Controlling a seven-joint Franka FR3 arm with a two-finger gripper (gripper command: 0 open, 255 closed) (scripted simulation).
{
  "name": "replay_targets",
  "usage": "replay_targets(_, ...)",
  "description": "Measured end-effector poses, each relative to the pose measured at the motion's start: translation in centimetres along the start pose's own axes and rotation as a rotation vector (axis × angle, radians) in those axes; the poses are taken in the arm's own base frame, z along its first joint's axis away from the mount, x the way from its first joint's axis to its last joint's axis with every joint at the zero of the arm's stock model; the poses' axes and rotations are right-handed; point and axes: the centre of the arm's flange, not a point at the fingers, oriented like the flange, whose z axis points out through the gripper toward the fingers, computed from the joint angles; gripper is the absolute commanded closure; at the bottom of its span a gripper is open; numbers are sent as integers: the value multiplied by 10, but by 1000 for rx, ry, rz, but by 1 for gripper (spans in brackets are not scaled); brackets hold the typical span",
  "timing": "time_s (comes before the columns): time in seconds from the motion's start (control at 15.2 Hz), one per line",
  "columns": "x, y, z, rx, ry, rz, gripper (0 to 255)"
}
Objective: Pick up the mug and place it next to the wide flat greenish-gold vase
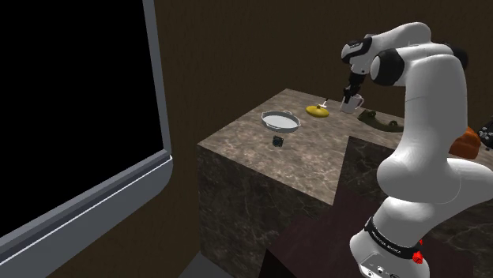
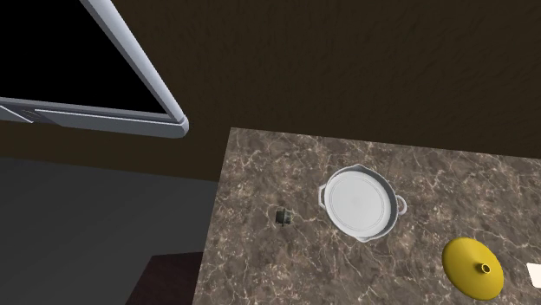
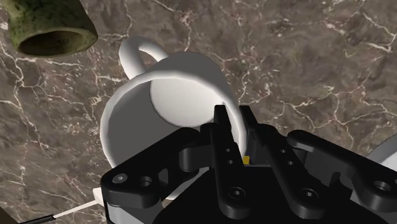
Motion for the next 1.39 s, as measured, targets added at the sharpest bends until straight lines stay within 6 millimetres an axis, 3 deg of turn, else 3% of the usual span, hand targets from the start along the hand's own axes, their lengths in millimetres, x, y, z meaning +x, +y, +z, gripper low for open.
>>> replay_targets(0.99,-5,-5,80,0,0,0,255)
replay_targets(1.39,-5,-6,85,0,0,0,255)
